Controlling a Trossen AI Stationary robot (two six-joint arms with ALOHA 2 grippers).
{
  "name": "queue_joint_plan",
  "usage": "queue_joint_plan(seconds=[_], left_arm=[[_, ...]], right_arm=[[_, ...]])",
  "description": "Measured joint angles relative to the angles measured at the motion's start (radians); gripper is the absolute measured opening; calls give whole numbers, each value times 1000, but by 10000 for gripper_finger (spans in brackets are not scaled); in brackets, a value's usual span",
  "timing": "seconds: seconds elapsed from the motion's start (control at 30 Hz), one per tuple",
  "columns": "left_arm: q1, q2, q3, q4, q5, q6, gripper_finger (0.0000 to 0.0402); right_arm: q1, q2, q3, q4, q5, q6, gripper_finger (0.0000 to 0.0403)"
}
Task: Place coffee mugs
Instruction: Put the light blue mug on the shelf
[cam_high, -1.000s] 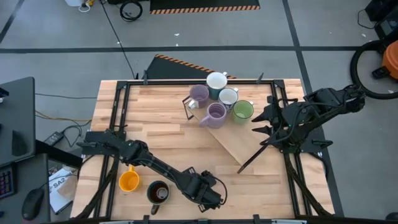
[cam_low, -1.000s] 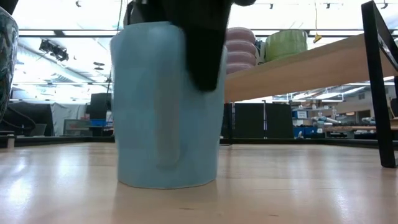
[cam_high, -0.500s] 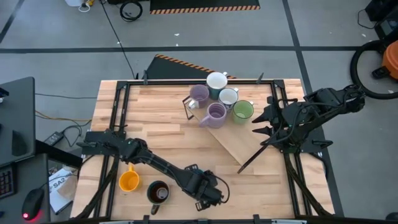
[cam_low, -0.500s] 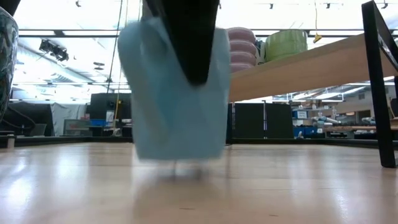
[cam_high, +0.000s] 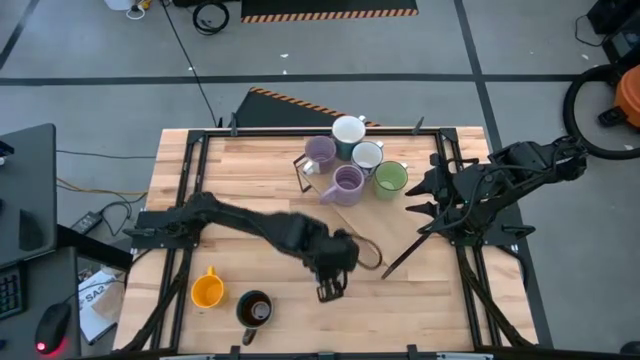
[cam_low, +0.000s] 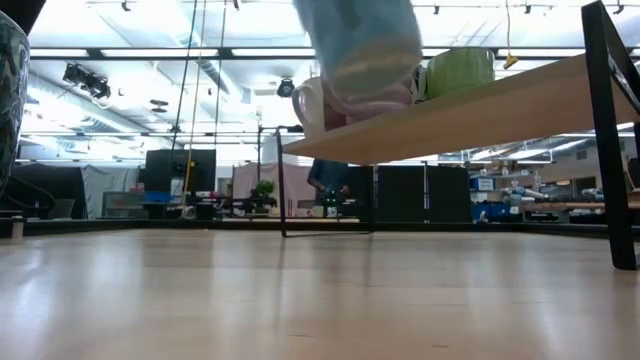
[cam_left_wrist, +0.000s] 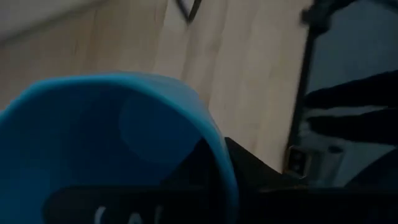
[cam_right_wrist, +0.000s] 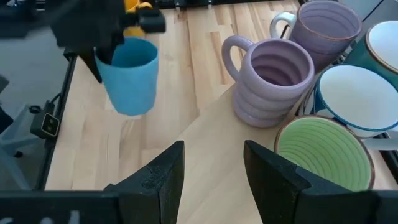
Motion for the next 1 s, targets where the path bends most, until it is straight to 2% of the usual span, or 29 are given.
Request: queue_joint_plan(seconds=[0.1, 0.37, 0.47, 0.57, 0.87, 1.0], left_arm=[[30, -9, 34, 15, 35, 27, 26], [89, -26, 36, 115, 35, 48, 26], [95, -26, 36, 190, 30, 132, 26], [100, -27, 37, 286, -37, 257, 26], [138, -8, 31, 314, -232, 575, 30], [157, 0, 28, 317, -215, 636, 31]], right_arm=[[0, 0, 0, -9, 1, 22, 172], [0, -29, 0, -76, 2, 92, 172], [0, -50, 0, -74, 8, 102, 172], [0, -65, 0, -74, 15, 120, 172], [0, -78, 0, -71, 29, 148, 172], [0, -76, 0, -64, 30, 164, 172]])
